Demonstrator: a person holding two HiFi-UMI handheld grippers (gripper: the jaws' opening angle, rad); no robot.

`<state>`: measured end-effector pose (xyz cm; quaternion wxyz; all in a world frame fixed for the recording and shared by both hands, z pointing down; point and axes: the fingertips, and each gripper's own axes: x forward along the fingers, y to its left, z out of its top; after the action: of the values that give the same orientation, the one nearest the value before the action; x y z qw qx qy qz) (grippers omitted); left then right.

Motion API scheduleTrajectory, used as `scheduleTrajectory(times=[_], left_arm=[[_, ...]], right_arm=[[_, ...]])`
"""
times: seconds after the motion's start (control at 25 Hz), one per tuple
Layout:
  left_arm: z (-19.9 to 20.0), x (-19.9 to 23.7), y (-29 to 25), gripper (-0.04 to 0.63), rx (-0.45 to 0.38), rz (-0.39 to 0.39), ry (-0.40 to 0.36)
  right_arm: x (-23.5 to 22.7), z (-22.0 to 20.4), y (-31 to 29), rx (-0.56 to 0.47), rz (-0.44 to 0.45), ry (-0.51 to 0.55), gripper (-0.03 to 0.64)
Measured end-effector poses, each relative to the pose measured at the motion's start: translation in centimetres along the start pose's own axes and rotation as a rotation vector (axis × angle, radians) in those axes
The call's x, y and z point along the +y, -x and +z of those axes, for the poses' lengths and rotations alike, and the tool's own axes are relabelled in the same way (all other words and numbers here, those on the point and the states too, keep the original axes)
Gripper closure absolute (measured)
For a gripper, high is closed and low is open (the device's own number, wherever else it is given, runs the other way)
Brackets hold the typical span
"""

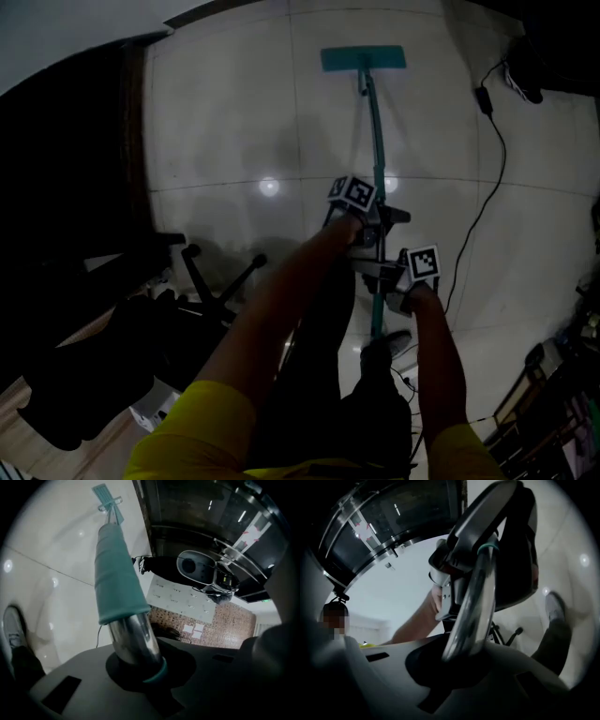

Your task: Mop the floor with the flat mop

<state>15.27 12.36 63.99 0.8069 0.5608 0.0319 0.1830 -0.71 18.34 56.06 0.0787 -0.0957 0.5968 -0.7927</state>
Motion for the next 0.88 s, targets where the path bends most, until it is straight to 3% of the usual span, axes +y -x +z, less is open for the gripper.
scheduleTrajectory(times=[0.12, 0.24, 0.36, 0.52, 0.6, 0.72, 0.88], left_arm=[[4.1, 1.3, 0.4, 0.547, 0.151, 0.172, -0.01], [2.4, 0.7, 0.5, 0.54, 0.134, 0.155, -0.049], [-7.0, 0.3, 0.2, 0.537, 0.11, 0.112, -0.055], [-25.3, -0.8, -2.1, 0.532, 0.147, 0.034, 0.093], [-30.0, -1.5, -3.2, 0.534, 0.123, 0.015, 0.14], [-27.8, -1.5, -4.1, 0.535, 0.07, -0.004, 0.135], [-14.2, -1.6, -5.1, 0.54, 0.037, -0.052, 0.076]], right_arm=[[1.0, 5.1, -1.5, -0.031, 0.068, -0.004, 0.615], [3.5, 3.3, -2.0, -0.054, 0.16, -0.023, 0.615], [6.0, -6.1, -1.9, -0.036, 0.188, -0.096, 0.611], [6.9, -23.5, 0.7, -0.02, 0.112, -0.222, 0.607], [8.0, -27.6, 2.0, -0.041, 0.11, -0.246, 0.609], [7.9, -25.2, 3.1, -0.068, 0.144, -0.163, 0.593], [3.9, -12.7, 4.3, -0.114, 0.122, -0.05, 0.584]])
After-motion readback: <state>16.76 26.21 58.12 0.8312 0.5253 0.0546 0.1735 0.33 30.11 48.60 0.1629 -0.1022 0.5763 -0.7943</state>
